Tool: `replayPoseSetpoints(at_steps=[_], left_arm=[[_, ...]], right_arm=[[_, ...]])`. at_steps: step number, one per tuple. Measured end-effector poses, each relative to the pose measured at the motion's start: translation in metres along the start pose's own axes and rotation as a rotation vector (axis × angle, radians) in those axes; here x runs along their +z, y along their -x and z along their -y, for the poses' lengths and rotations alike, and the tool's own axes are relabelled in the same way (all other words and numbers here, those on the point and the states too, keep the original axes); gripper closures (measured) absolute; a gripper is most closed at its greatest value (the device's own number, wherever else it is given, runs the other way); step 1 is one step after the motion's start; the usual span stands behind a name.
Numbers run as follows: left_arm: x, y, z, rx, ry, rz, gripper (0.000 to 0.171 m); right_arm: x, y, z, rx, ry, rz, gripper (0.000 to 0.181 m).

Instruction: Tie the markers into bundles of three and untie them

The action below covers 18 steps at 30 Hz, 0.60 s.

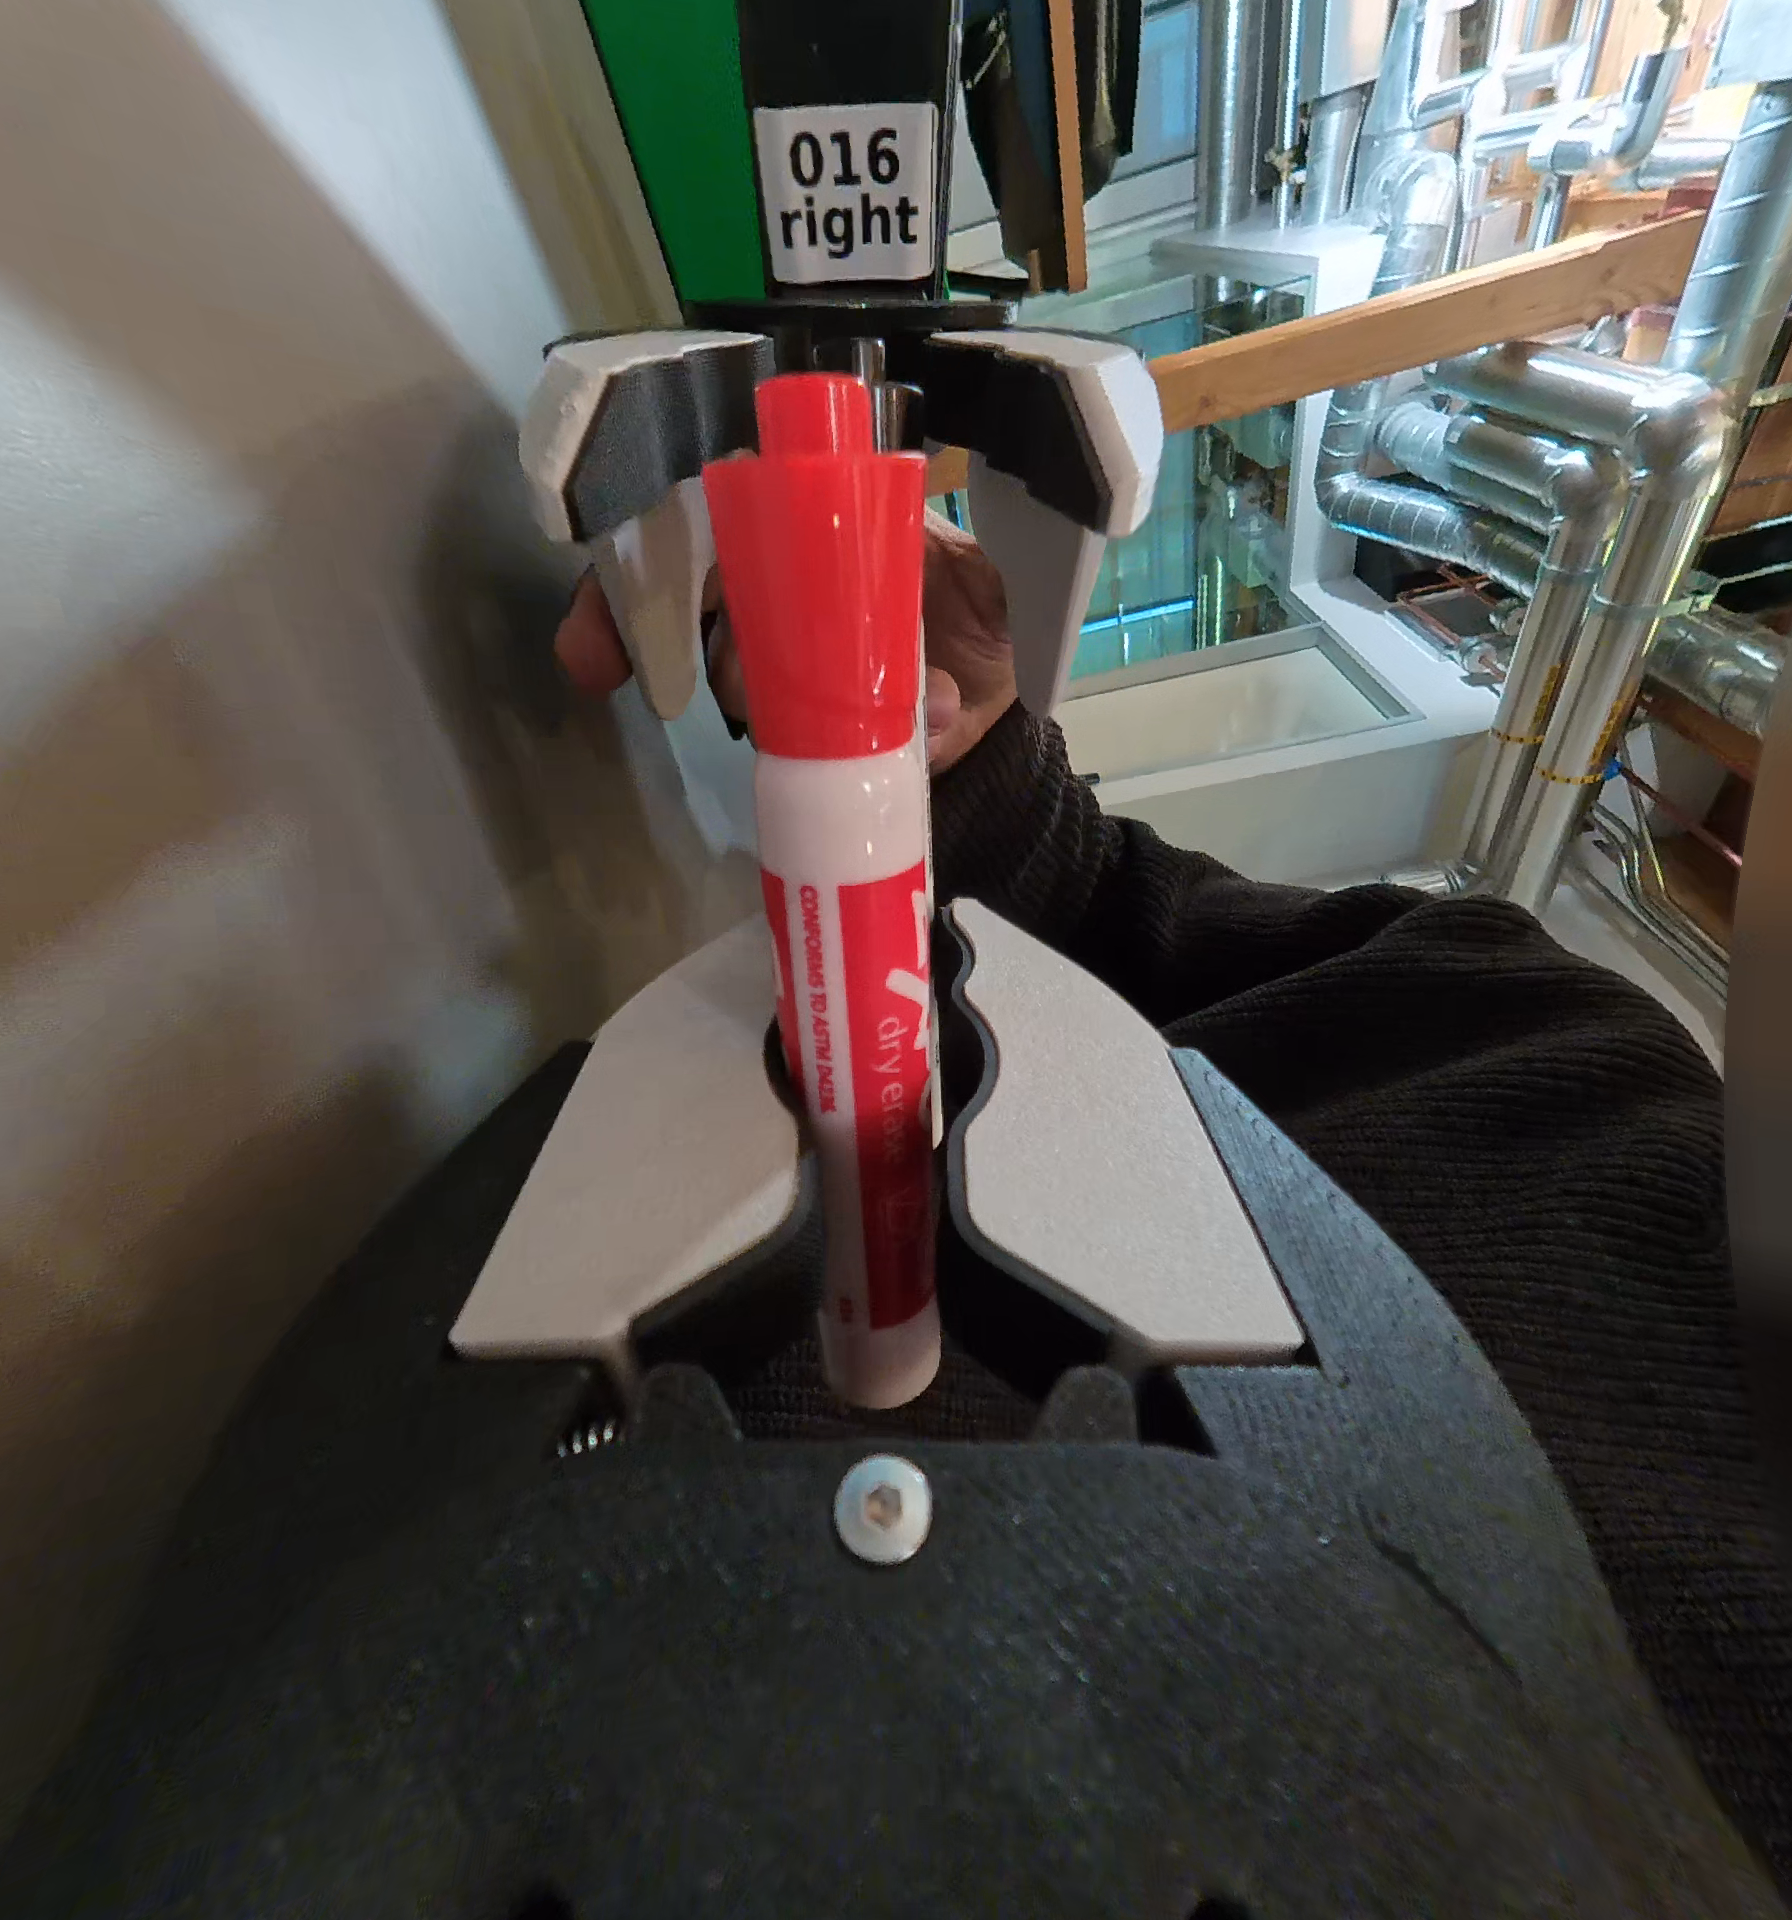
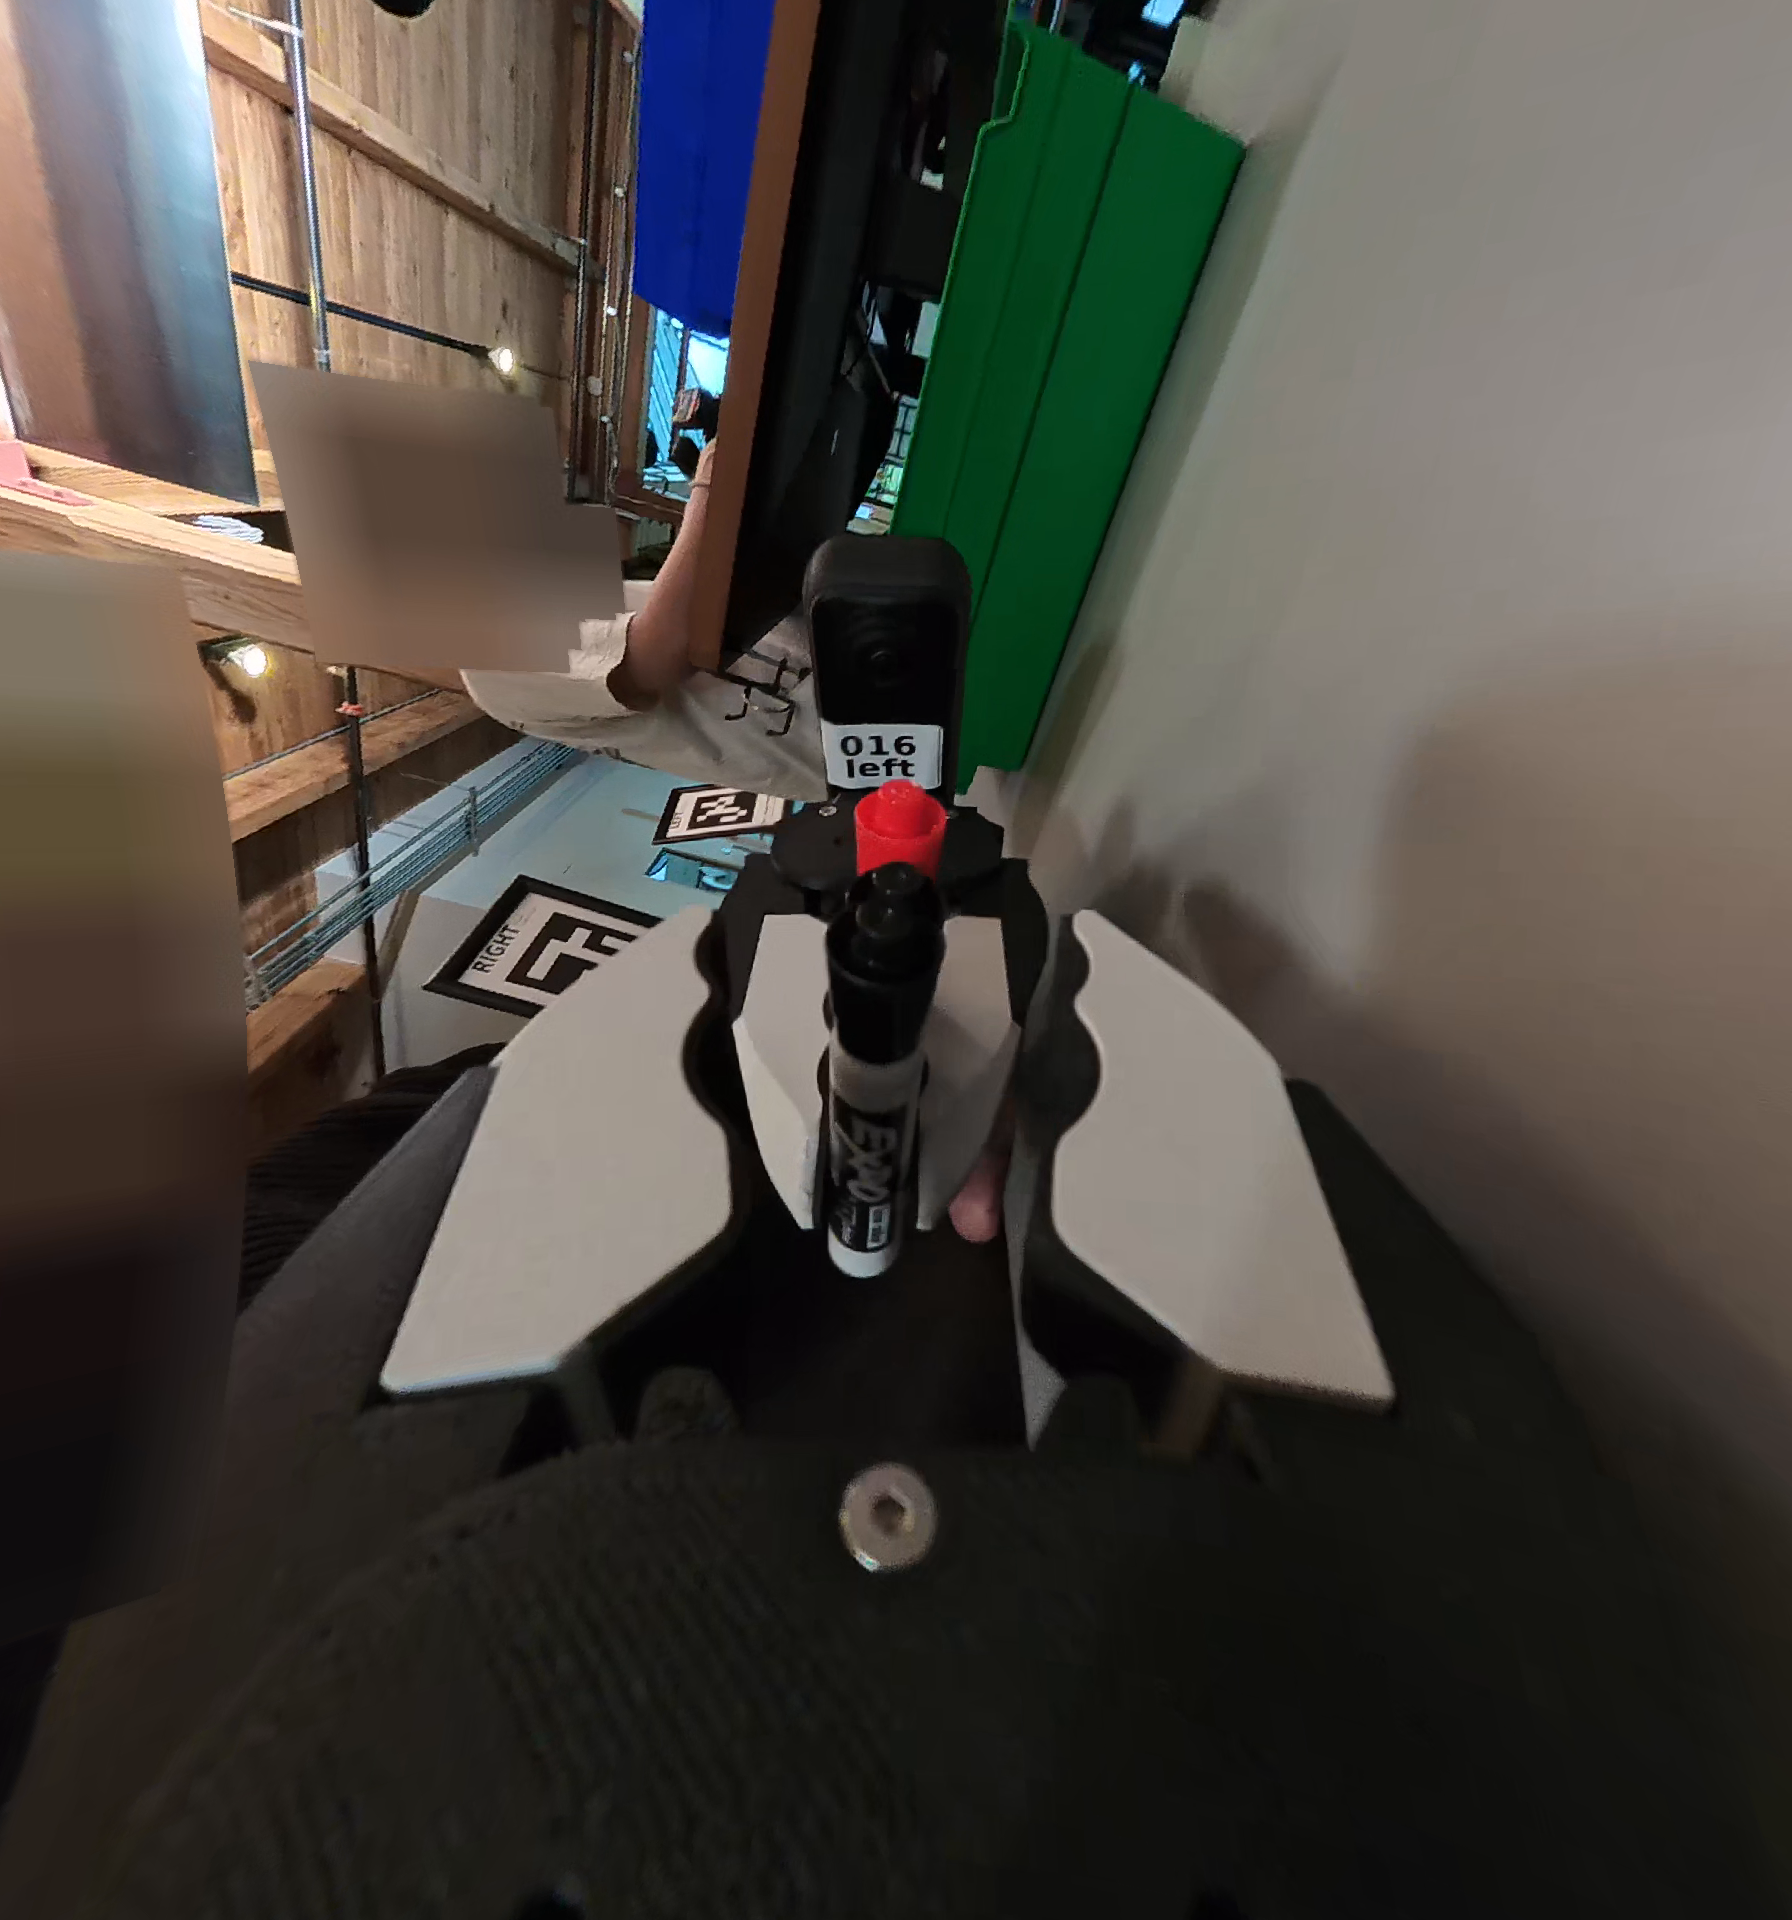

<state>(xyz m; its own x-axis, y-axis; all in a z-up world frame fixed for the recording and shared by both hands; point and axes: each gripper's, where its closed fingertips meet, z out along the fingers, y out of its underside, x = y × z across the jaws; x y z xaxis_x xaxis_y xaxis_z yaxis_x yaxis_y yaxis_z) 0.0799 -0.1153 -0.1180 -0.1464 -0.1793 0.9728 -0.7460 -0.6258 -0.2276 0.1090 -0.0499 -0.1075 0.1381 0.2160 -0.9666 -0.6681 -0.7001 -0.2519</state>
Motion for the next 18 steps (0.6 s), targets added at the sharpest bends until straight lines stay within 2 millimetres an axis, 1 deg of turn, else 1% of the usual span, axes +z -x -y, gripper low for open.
replayPoseSetpoints(at_steps=[4,8,14,18], left_arm=[[-0.003,0.001,0.006,-0.008,-0.034,0.004,0.152],[-0.007,0.002,0.012,-0.010,-0.067,0.007,0.152],[-0.011,0.002,0.019,-0.011,-0.103,0.007,0.152],[-0.011,0.003,0.019,-0.011,-0.100,0.007,0.152]], right_arm=[[-0.003,-0.006,0.004,0.007,-0.022,-0.033,0.119],[-0.001,-0.011,-0.003,0.008,0.013,-0.057,0.121],[0.004,-0.009,-0.015,0.023,0.076,-0.036,0.134],[0.006,-0.007,-0.018,0.033,0.092,-0.017,0.142]])
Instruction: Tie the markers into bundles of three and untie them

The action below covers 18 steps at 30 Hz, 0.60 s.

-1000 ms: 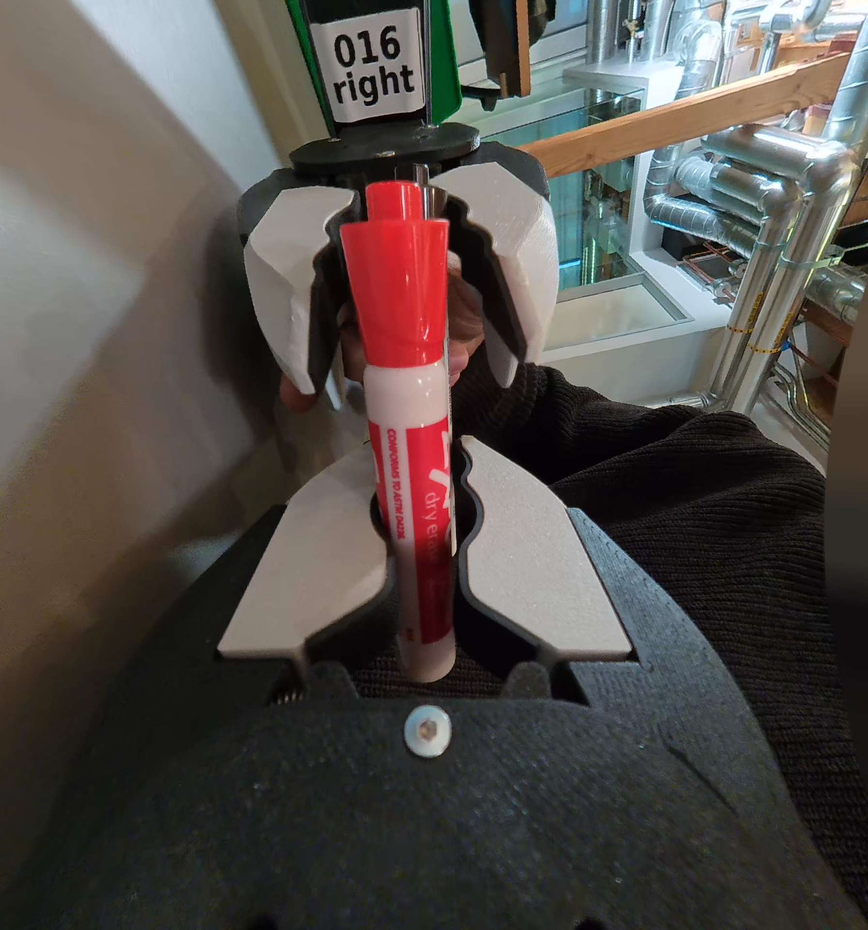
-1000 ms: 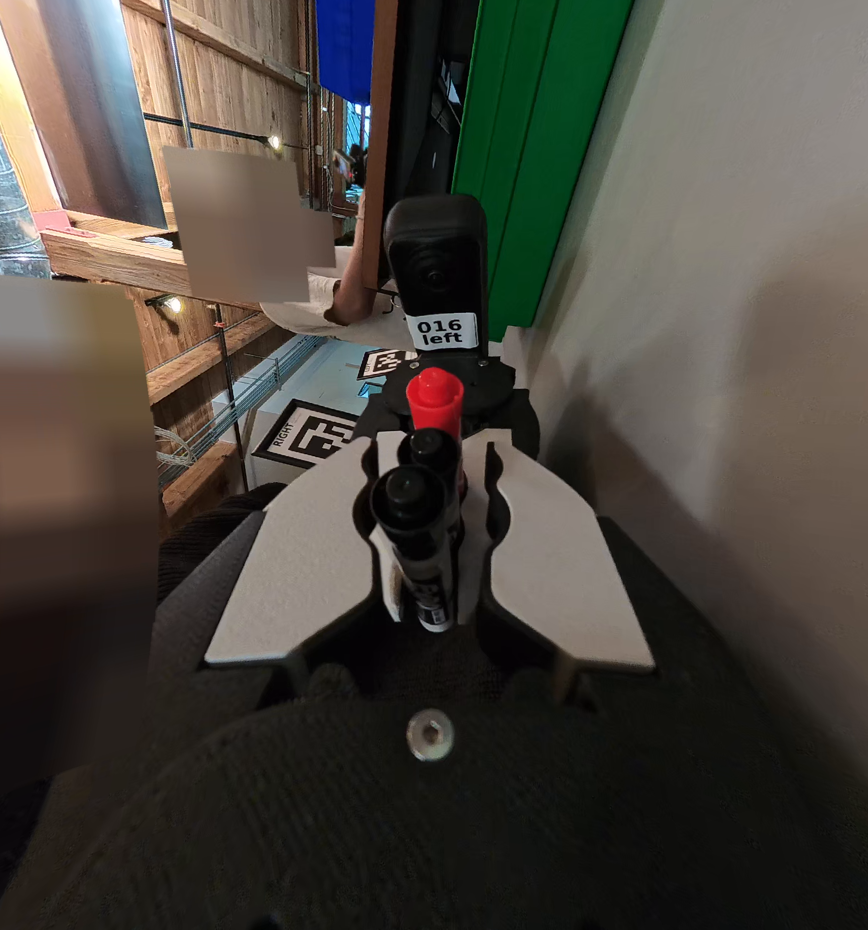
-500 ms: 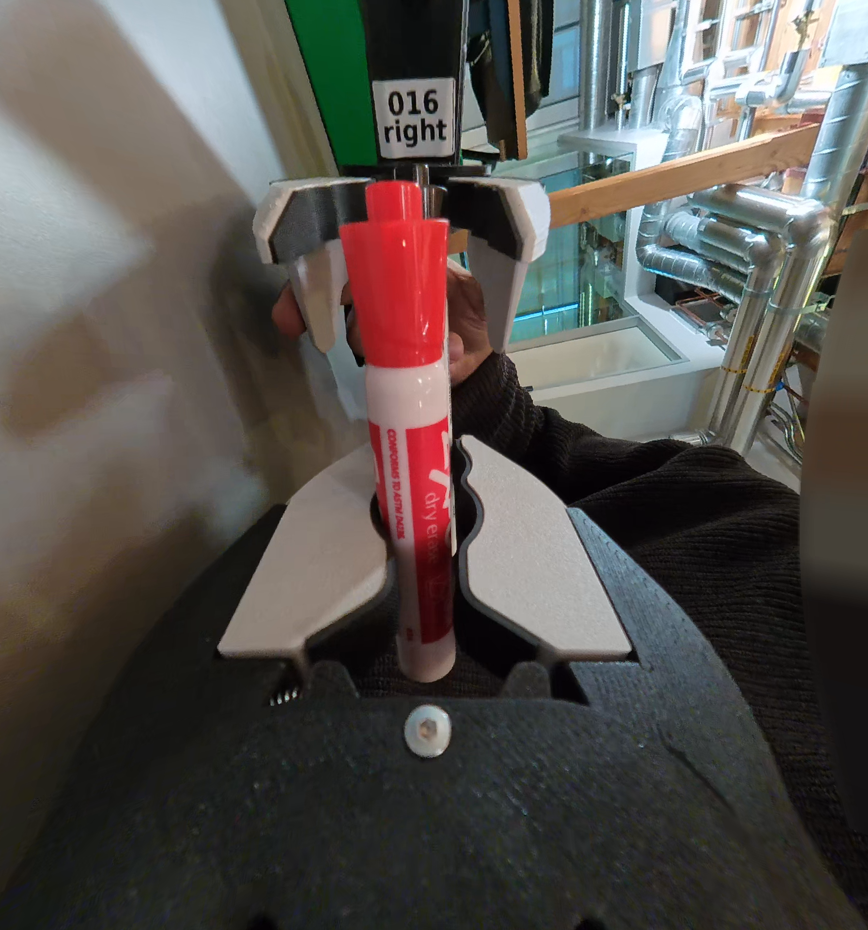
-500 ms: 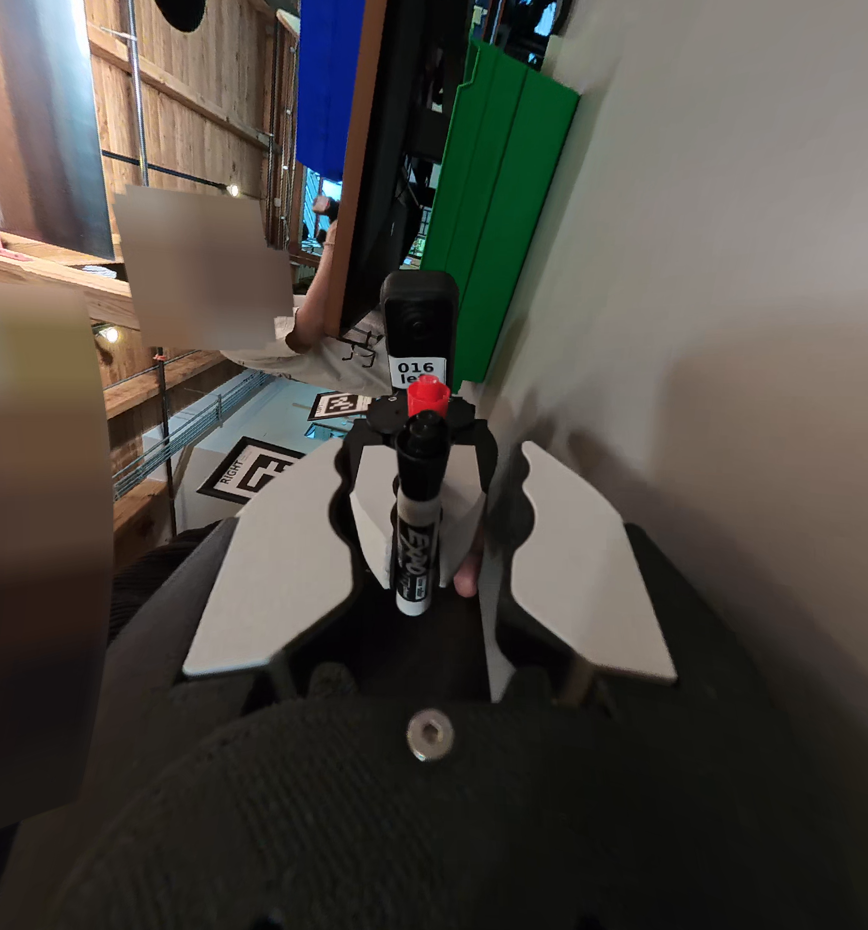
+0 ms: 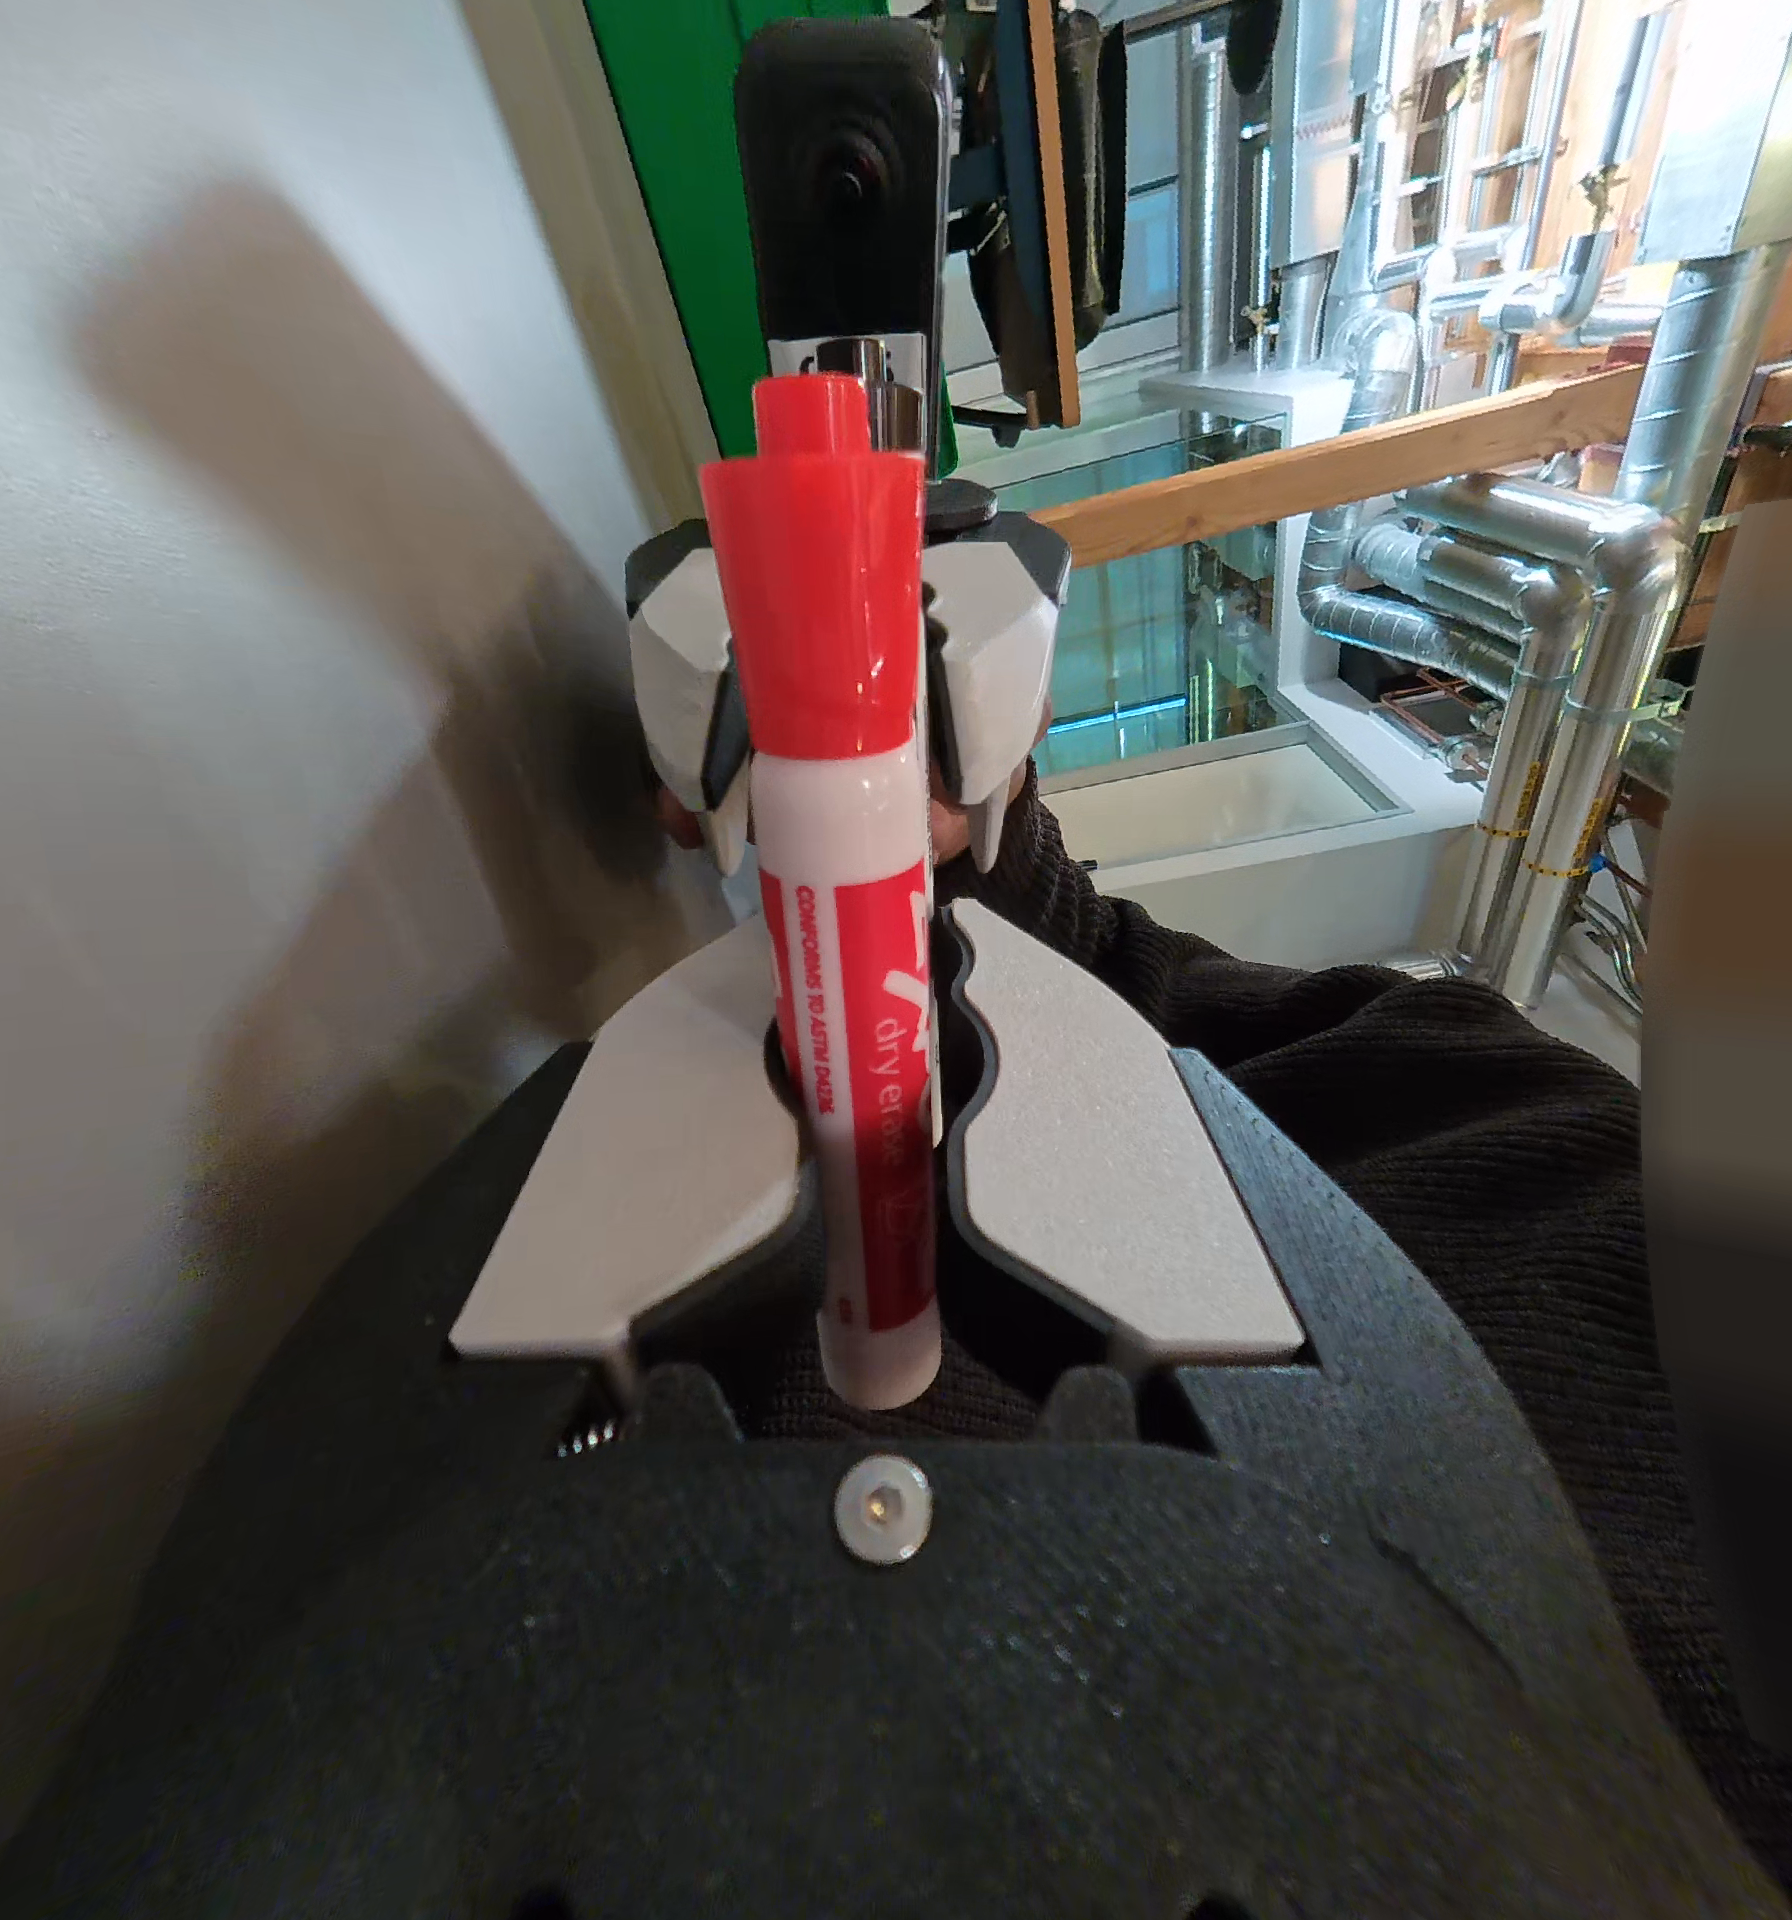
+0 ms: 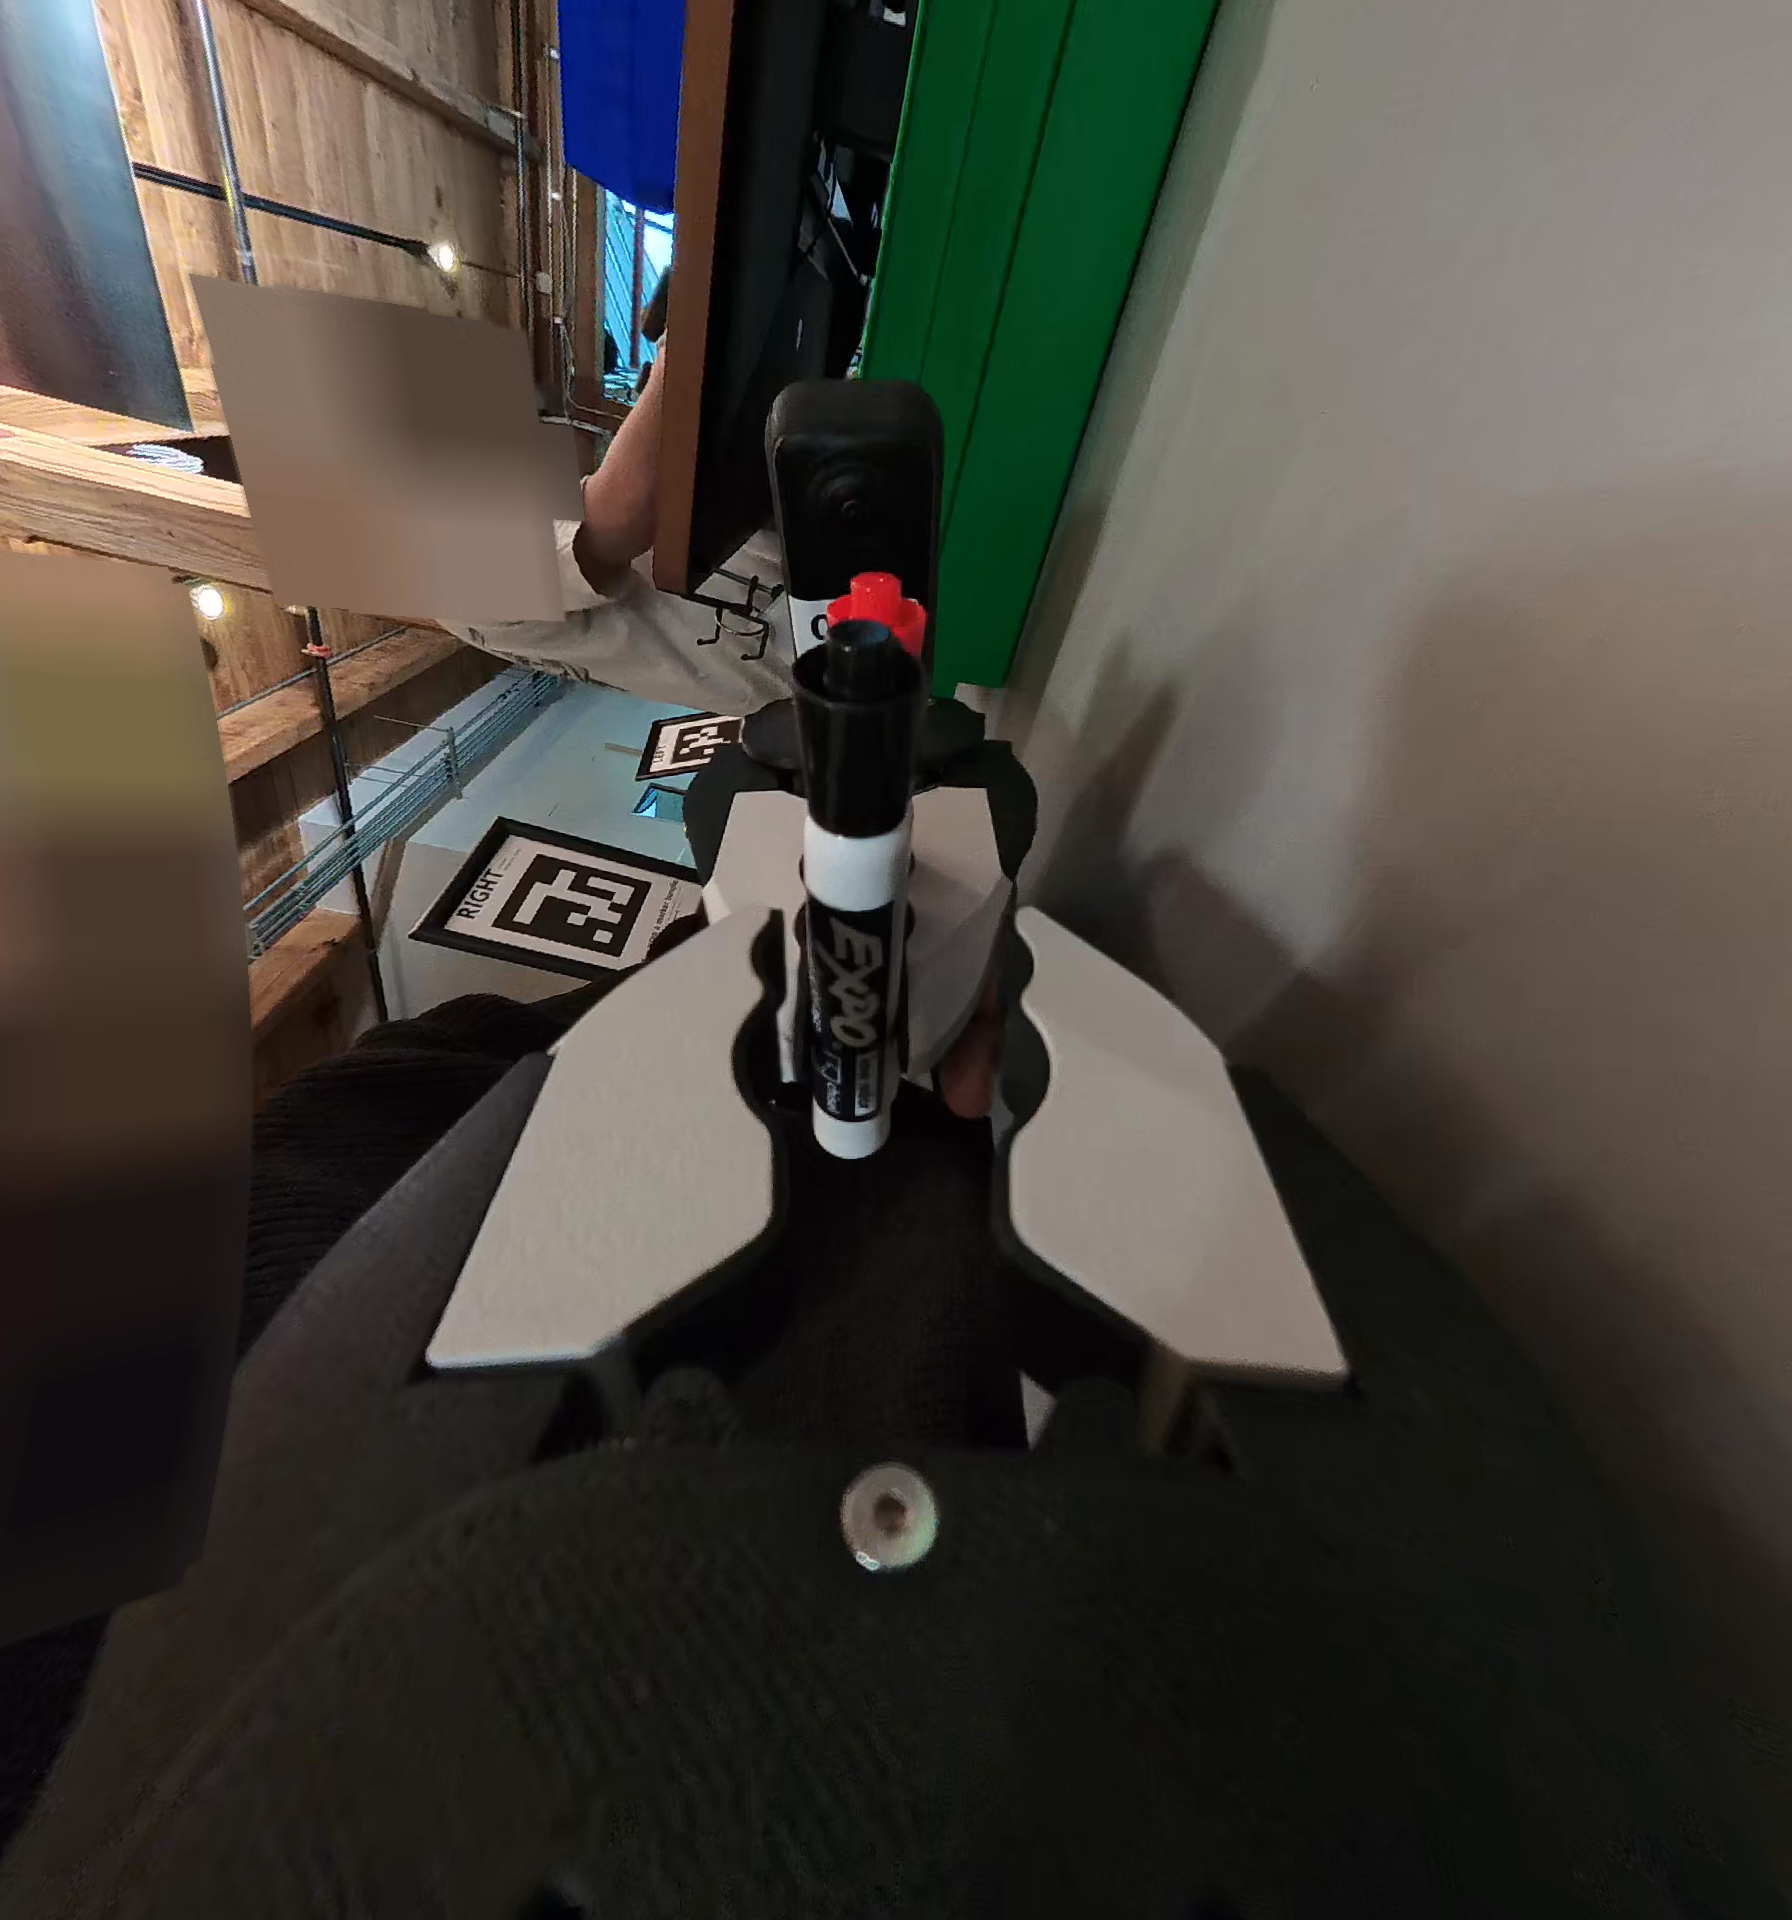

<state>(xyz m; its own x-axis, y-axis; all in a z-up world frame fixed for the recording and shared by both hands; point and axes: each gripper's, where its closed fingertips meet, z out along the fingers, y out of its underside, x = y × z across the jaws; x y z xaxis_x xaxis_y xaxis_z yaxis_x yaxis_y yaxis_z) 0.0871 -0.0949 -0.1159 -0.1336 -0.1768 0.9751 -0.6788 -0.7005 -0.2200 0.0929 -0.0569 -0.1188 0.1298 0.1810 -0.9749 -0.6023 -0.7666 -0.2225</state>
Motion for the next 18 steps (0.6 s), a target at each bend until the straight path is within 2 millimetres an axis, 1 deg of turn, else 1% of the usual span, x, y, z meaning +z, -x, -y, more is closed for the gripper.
replayPoseSetpoints(at_steps=[5,18], left_arm=[[0.0005,0.0014,-0.0009,-0.004,0.003,0.002,0.152],[0.0009,-0.0012,-0.0015,-0.011,0.004,-0.024,0.152]], right_arm=[[0.0011,0.0052,-0.0001,0.045,-0.012,0.062,0.163],[0.0020,0.0071,-0.0013,0.048,-0.012,0.066,0.163]])
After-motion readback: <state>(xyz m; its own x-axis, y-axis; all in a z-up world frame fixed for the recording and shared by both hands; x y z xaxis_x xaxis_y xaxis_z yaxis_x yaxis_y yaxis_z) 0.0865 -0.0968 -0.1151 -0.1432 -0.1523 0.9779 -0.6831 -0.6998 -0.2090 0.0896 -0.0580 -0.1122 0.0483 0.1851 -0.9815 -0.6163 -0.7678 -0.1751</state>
